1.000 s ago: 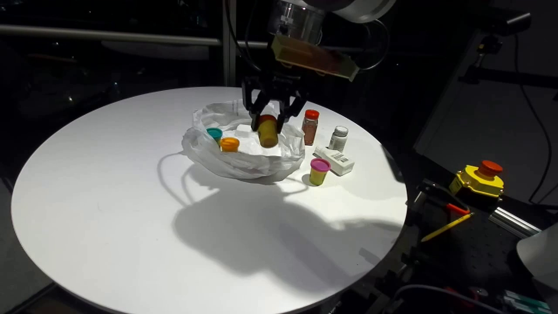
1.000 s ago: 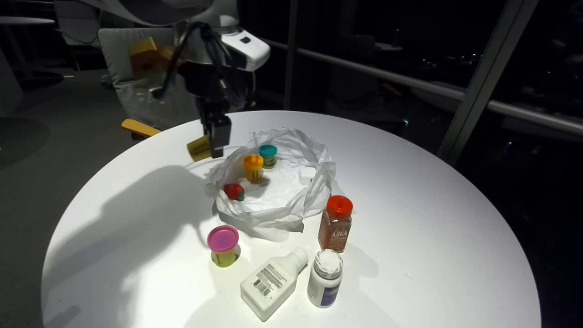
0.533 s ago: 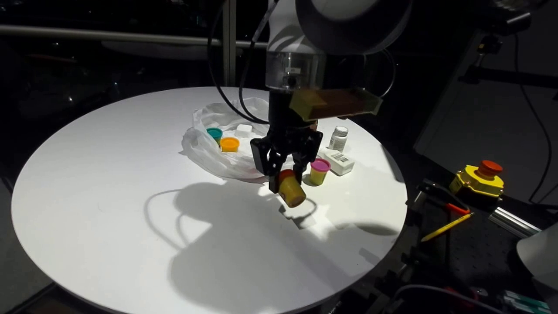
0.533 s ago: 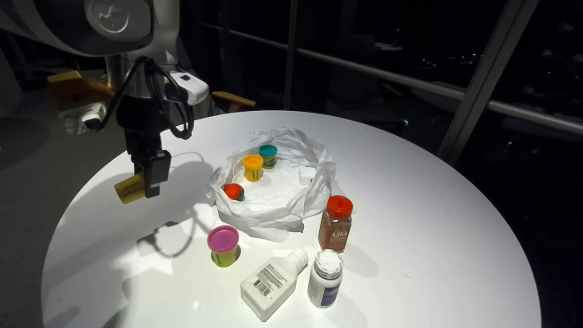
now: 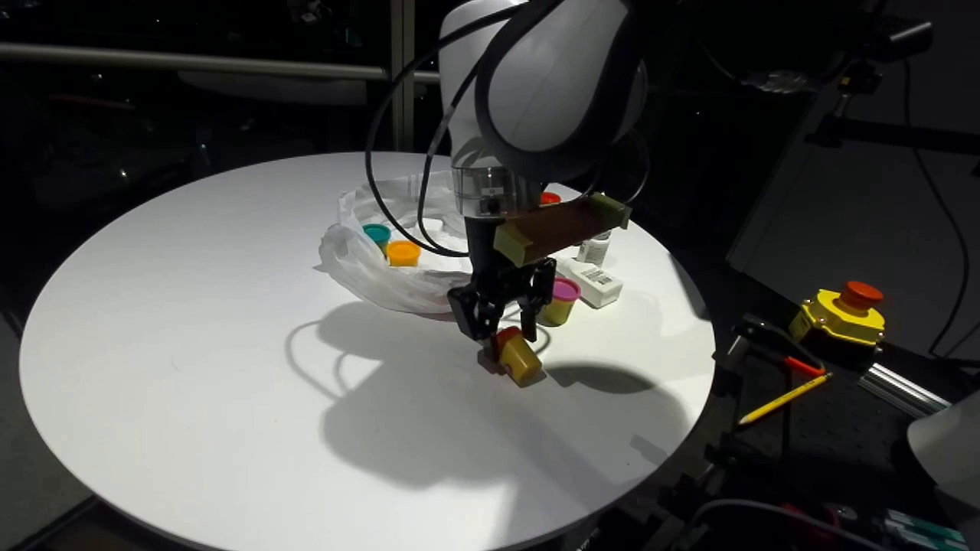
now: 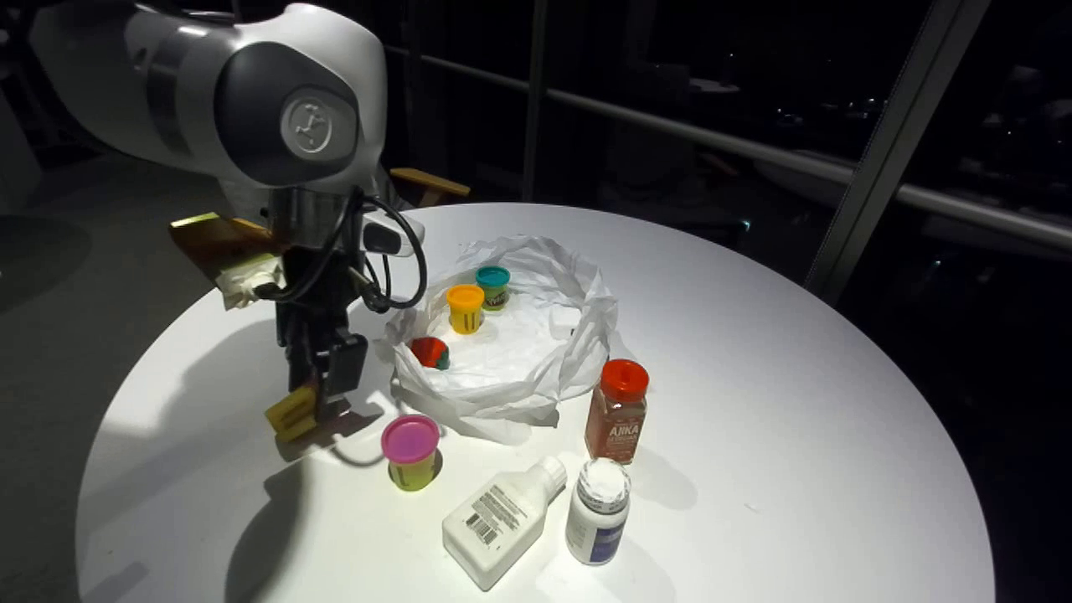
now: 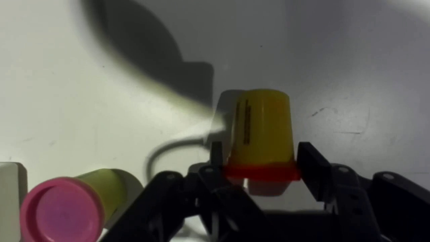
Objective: Remove all the contents from the plastic bag.
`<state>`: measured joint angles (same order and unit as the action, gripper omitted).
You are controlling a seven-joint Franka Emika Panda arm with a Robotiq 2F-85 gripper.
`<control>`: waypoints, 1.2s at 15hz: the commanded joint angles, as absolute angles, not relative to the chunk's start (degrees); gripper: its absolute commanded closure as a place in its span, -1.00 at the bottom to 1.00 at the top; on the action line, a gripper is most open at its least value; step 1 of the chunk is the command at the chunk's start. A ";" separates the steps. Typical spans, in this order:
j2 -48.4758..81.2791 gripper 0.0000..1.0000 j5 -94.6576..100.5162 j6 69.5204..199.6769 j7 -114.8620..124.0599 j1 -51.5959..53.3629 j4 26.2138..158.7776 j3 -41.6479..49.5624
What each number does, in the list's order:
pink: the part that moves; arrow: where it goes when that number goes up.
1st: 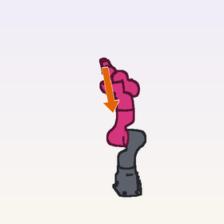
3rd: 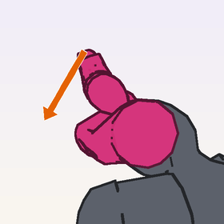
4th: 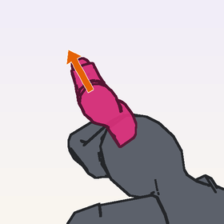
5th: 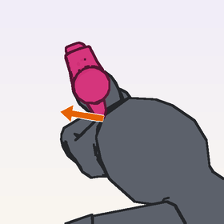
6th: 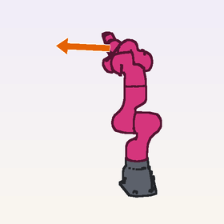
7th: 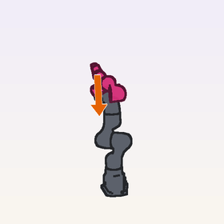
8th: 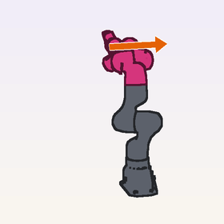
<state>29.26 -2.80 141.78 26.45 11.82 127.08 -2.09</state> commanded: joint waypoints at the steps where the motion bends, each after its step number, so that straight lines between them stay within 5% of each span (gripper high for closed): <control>1: 29.08 -0.86 -1.48 139.42 27.48 13.48 123.14 -0.56; 3: 26.50 -1.00 -1.86 138.63 26.80 13.04 123.09 -0.70; 18: 29.31 -1.00 -1.16 145.25 25.15 9.69 112.34 1.83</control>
<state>25.71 -2.51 143.71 25.72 9.45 116.57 1.14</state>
